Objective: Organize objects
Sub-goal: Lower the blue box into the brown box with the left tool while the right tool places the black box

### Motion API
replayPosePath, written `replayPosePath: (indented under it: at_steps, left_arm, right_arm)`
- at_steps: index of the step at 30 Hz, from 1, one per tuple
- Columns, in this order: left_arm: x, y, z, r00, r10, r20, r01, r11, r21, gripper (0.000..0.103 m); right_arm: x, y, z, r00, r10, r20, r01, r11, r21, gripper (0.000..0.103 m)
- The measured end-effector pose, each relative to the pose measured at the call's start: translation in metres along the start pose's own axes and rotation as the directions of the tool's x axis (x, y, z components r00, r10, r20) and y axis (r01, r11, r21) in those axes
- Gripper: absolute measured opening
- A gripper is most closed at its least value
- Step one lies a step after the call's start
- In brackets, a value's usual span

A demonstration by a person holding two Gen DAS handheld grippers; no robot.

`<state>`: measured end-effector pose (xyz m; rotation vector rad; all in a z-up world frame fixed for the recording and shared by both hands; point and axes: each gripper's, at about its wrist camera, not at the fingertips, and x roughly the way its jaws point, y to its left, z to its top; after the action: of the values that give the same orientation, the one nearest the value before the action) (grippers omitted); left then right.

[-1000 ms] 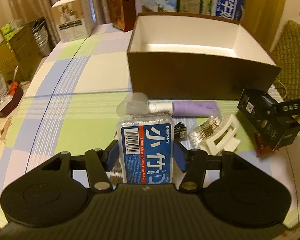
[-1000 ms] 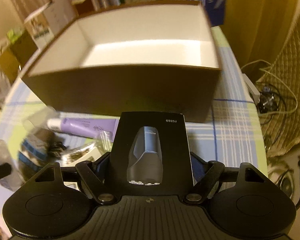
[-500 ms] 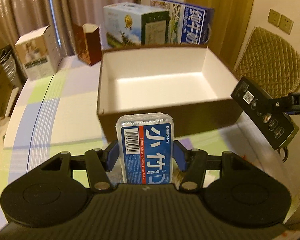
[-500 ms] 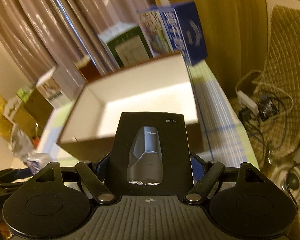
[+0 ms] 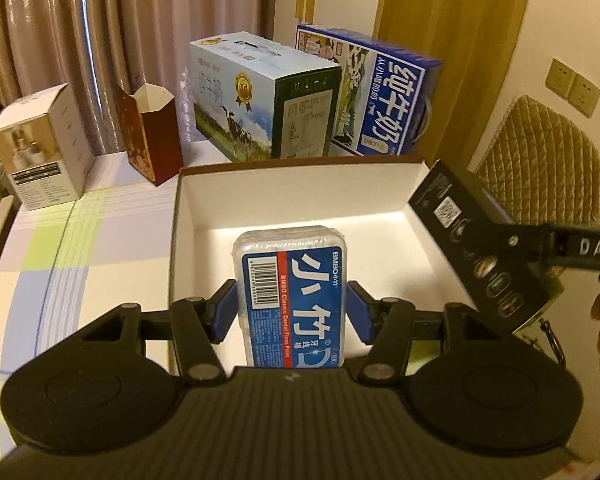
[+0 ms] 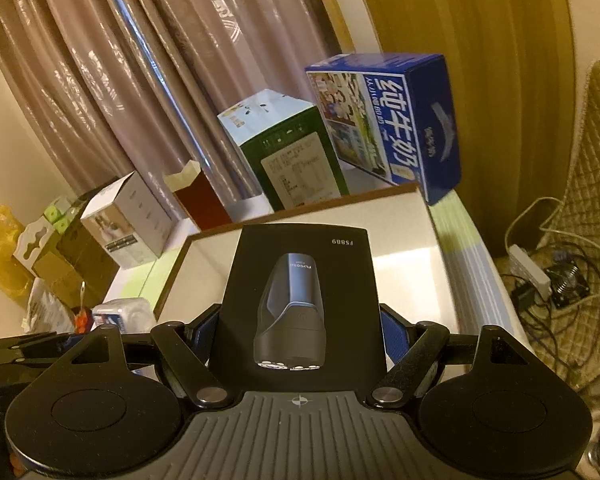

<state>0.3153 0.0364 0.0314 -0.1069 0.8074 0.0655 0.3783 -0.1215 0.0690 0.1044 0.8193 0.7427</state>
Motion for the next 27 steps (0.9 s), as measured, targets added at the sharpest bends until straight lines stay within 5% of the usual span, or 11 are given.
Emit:
replayPosePath:
  at_steps: [11,18,23,27]
  left_arm:
    - [0.086,0.001,0.013,0.986,-0.024,-0.163,0.018,0.999,-0.038,0.054]
    - [0.116,-0.004,0.006,0.968,-0.019,-0.248,0.014,1.0,-0.021,0.054]
    - [0.128,-0.006,0.005,0.959,-0.016,-0.283,0.015,1.0,-0.008,0.054]
    - [0.133,-0.008,0.004,0.954,-0.015,-0.298,0.016,1.0,0.001,0.054]
  right_arm:
    - [0.088,-0.022,0.007,0.993,-0.068,-0.094,0.069,0.998,0.007,0.077]
    - [0.138,-0.034,-0.006,0.968,-0.129,-0.214,0.129,0.992,-0.011,0.077]
    - [0.159,-0.04,-0.009,0.953,-0.145,-0.265,0.144,0.989,-0.024,0.077]
    - [0.153,-0.043,-0.004,0.962,-0.123,-0.244,0.122,0.992,-0.018,0.08]
